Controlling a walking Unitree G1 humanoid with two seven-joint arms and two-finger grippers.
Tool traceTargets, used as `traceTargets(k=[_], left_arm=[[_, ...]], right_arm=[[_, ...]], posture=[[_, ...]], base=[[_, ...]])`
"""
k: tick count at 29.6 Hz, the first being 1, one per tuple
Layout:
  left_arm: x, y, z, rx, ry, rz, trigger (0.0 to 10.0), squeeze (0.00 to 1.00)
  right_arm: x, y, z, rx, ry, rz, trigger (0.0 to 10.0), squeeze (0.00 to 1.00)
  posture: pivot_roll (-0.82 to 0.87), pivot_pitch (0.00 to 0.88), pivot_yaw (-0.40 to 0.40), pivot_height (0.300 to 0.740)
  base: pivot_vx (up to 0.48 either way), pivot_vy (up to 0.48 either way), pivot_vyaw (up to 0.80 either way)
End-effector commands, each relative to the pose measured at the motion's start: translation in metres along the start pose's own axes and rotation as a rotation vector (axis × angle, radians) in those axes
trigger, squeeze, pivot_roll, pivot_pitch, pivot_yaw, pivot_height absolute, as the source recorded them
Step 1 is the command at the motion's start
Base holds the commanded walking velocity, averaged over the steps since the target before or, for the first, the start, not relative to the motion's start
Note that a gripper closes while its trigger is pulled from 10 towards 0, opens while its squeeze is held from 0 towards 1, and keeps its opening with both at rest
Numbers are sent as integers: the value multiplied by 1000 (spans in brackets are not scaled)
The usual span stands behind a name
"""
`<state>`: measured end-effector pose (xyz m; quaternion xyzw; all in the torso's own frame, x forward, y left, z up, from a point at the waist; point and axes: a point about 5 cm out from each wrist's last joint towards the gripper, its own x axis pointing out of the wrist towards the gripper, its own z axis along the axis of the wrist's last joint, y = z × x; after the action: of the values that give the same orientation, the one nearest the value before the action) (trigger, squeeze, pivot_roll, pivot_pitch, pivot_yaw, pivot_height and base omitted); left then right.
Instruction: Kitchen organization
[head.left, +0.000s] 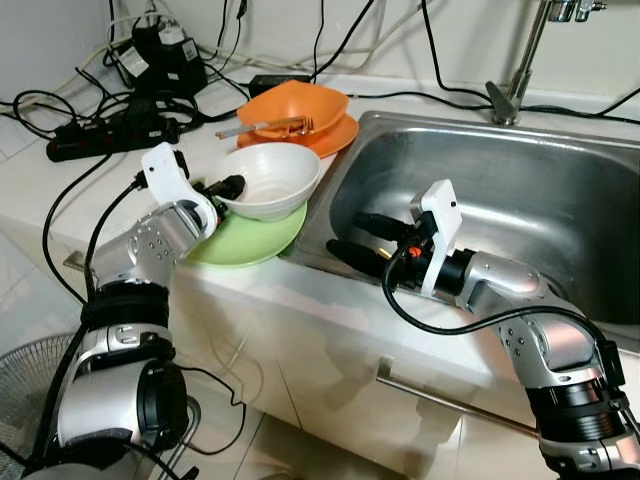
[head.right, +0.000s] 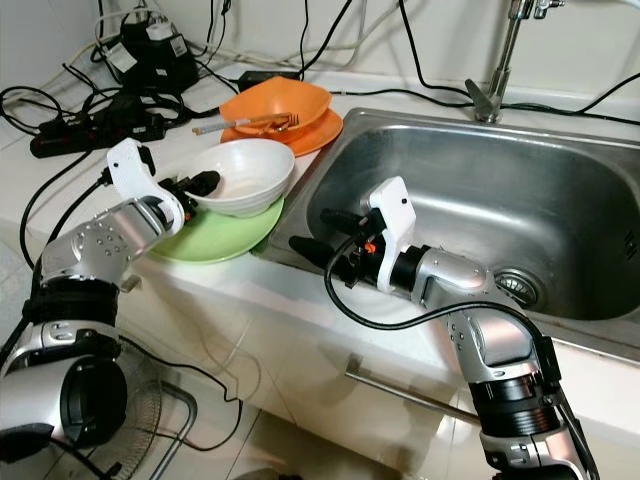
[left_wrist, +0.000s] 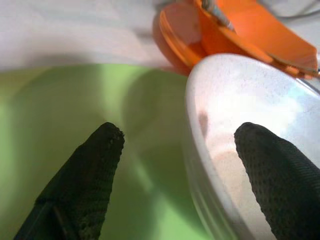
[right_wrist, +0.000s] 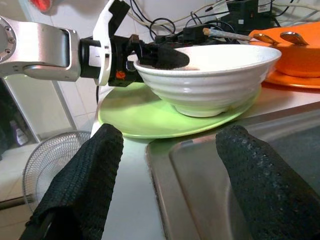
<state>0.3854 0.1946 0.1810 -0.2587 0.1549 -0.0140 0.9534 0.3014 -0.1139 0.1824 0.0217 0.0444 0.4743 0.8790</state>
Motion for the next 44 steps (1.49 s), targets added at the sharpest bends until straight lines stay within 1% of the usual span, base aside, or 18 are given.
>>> traceTargets(k=[1, 6, 7, 8, 9, 10, 11, 15, 17, 18, 19, 20, 21, 30, 44], left_arm=[[-2, 1, 7, 16, -28, 5, 10000, 1000], [-3, 2, 5, 42, -14, 21, 10000, 1000], [-3, 1, 5, 39, -11, 17, 10000, 780], [-4, 1, 4, 38, -8, 14, 10000, 780], [-4, 0, 4, 30, -5, 6, 10000, 533], [-4, -1, 3, 25, -3, 0, 10000, 82], [-4, -5, 4, 12, 10, -23, 10000, 0], [-5, -13, 5, -39, 42, -63, 10000, 0], [-4, -12, 4, -54, 63, -61, 10000, 0], [-4, -11, 3, -75, 76, -64, 10000, 0], [-4, -11, 2, -98, 85, -74, 6275, 0], [-4, -11, 2, -98, 85, -74, 6275, 0], [-4, -13, 2, -126, 97, -96, 0, 0], [-5, -16, 4, -138, 106, -111, 0, 0], [-6, -11, 4, -152, 104, -92, 0, 0]], right_arm=[[2, 3, 1, -11, 0, 18, 10000, 0], [2, 2, 0, -9, 2, 16, 10000, 0], [2, 2, 0, -9, 2, 16, 10000, 0], [1, 2, 0, -9, 3, 16, 10000, 0], [1, 2, 0, -9, 3, 16, 10000, 0], [1, 2, 0, -9, 4, 16, 10000, 0], [1, 2, 0, -10, 5, 18, 10000, 0], [1, 2, 0, -11, 7, 21, 10000, 0], [2, 3, 1, -11, 7, 23, 10000, 0], [2, 3, 1, -12, 7, 24, 10000, 0], [2, 3, 1, -12, 6, 24, 10000, 0], [2, 3, 1, -12, 6, 24, 10000, 0], [2, 3, 1, -12, 5, 24, 10000, 0], [3, 4, 0, -11, 6, 24, 10000, 0], [4, 3, -1, -6, 8, 23, 10000, 0]], posture=[[-83, 10, 139, 740], [-85, 12, 138, 740], [-85, 12, 138, 740], [-85, 12, 138, 740], [-85, 13, 137, 740], [-85, 13, 137, 740], [-84, 13, 135, 740], [-82, 12, 136, 740], [-81, 11, 140, 740], [-82, 11, 141, 740], [-82, 11, 142, 740], [-82, 11, 142, 740], [-81, 10, 145, 740], [-82, 7, 147, 740], [-76, 7, 147, 740]], base=[[0, 0, 0], [0, 0, 0], [0, 0, 0], [0, 0, 0], [0, 0, 0], [0, 0, 0], [0, 0, 0], [0, 0, 0], [0, 0, 0], [0, 0, 0], [0, 0, 0], [0, 0, 0], [0, 0, 0], [0, 0, 0], [0, 0, 0]])
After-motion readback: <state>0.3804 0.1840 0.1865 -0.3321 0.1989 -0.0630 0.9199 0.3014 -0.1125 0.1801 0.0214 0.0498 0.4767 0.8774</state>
